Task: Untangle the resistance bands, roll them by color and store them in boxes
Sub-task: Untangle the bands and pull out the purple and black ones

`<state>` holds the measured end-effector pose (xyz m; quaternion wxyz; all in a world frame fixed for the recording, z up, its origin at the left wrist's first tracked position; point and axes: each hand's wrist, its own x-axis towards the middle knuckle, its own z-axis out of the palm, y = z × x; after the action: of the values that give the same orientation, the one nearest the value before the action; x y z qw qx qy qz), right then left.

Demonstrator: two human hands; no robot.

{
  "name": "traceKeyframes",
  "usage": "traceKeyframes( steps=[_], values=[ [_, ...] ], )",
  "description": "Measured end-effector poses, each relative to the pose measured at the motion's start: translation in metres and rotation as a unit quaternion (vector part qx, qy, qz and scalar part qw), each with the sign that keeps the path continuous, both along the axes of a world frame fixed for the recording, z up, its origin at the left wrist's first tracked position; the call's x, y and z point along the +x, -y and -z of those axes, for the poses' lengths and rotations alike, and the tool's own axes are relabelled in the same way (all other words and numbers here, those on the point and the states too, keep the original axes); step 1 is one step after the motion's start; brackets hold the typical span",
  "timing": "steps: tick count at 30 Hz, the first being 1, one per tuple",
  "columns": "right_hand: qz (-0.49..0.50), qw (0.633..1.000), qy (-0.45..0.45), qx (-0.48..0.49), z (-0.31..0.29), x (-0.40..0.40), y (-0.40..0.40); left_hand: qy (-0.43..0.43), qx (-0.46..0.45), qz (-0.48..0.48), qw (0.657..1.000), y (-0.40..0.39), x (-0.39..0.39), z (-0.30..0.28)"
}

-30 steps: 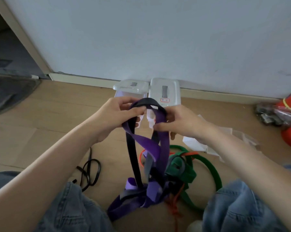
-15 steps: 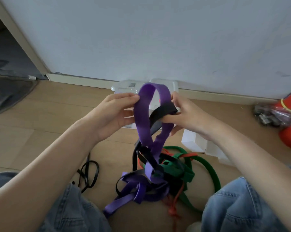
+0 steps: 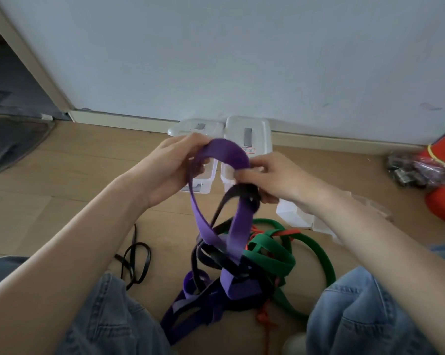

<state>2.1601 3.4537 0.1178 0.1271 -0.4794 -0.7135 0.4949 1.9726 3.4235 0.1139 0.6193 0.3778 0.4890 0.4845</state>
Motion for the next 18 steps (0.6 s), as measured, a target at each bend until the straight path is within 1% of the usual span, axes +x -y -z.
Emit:
traceKeyframes(
  steps=[2, 4, 6, 8, 10, 11, 12, 13, 14, 15, 16, 17, 18],
  values=[
    [0.073, 0.987, -0.122, -0.07, -0.004, 0.001, -0.001, -0.009, -0.025, 0.031, 0.999, -0.001, -0.006, 0.009],
    [0.115, 0.955, -0.233, -0.141, -0.008, 0.003, -0.004, -0.032, -0.057, 0.102, 0.993, 0.002, -0.004, 0.022],
    [0.142, 0.928, -0.307, -0.158, -0.008, 0.003, -0.007, -0.058, -0.067, 0.181, 0.98, 0.01, 0.01, 0.036],
    [0.169, 0.918, -0.332, -0.136, -0.004, 0.001, -0.007, -0.108, -0.066, 0.215, 0.968, 0.017, 0.024, 0.045],
    [0.189, 0.916, -0.338, -0.109, 0.0, 0.001, -0.007, -0.167, -0.063, 0.204, 0.962, 0.015, 0.026, 0.047],
    [0.188, 0.92, -0.331, -0.092, 0.003, 0.001, -0.007, -0.197, -0.064, 0.193, 0.959, 0.013, 0.021, 0.044],
    [0.178, 0.932, -0.308, -0.068, 0.006, 0.002, -0.007, -0.232, -0.065, 0.18, 0.954, 0.009, 0.015, 0.041],
    [0.158, 0.952, -0.261, -0.038, 0.008, 0.003, -0.009, -0.282, -0.061, 0.166, 0.943, 0.006, 0.008, 0.037],
    [0.133, 0.97, -0.202, -0.01, 0.009, 0.004, -0.01, -0.347, -0.045, 0.15, 0.925, 0.002, 0.001, 0.034],
    [0.111, 0.982, -0.15, 0.008, 0.009, 0.005, -0.012, -0.424, -0.019, 0.132, 0.896, -0.001, -0.006, 0.032],
    [0.096, 0.988, -0.117, 0.016, 0.008, 0.006, -0.013, -0.51, 0.011, 0.109, 0.853, -0.002, -0.011, 0.032],
    [0.092, 0.99, -0.102, 0.027, 0.007, 0.006, -0.014, -0.591, 0.033, 0.087, 0.801, -0.002, -0.015, 0.032],
    [0.097, 0.99, -0.094, 0.045, 0.006, 0.007, -0.015, -0.649, 0.042, 0.073, 0.756, -0.001, -0.019, 0.032]
  ],
)
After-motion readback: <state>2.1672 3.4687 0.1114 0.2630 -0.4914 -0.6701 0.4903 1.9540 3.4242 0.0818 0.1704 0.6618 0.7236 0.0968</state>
